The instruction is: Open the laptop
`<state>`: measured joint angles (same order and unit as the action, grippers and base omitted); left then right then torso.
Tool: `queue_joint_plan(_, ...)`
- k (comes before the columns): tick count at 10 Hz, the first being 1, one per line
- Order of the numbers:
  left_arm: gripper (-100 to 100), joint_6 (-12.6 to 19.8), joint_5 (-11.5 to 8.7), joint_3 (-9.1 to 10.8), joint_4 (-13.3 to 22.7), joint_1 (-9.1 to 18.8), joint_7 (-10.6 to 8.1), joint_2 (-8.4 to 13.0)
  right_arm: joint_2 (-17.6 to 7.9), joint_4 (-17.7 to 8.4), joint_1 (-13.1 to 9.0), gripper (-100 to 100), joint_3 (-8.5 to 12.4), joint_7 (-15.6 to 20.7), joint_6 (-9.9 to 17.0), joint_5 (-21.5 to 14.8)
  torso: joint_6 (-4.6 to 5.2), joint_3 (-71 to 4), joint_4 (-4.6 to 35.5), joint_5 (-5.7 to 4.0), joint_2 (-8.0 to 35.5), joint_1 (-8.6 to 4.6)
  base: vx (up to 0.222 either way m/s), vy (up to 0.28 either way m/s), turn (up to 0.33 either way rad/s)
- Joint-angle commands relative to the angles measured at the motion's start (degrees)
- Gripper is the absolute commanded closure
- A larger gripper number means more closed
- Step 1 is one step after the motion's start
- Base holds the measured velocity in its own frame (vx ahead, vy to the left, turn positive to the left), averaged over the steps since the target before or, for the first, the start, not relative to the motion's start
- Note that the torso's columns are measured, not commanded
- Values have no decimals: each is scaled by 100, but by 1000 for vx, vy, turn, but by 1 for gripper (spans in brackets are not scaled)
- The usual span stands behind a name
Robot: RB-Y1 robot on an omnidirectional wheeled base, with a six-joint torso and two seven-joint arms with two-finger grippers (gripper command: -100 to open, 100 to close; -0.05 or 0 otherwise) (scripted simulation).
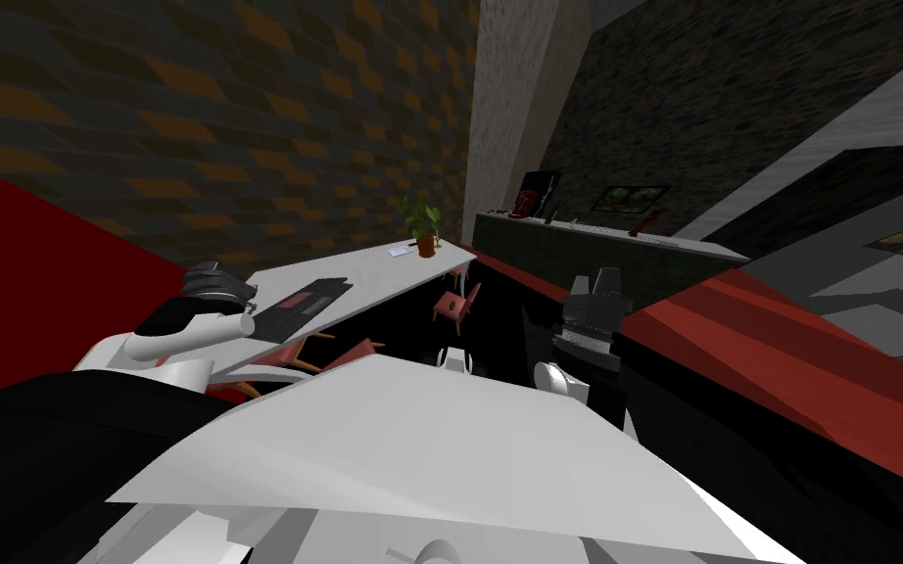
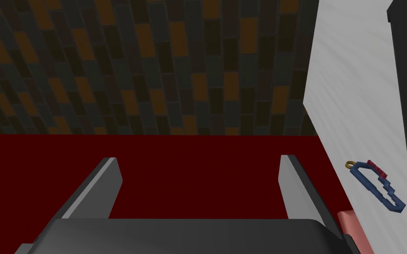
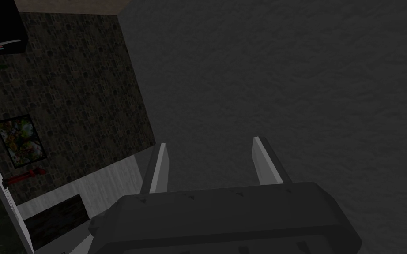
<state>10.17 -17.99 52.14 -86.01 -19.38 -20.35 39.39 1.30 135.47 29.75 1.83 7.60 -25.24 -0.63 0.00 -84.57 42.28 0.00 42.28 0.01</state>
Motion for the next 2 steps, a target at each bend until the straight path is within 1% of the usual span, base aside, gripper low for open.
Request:
queue_joint_plan(1,0,0,0,0,0,0,0,0,0,0,0,0,0,0,0,0,0,0,0,0,0,-1,0,0,0)
queue_joint_plan(2,0,0,0,0,0,0,0,0,0,0,0,0,0,0,0,0,0,0,0,0,1,-1,0,0,0)
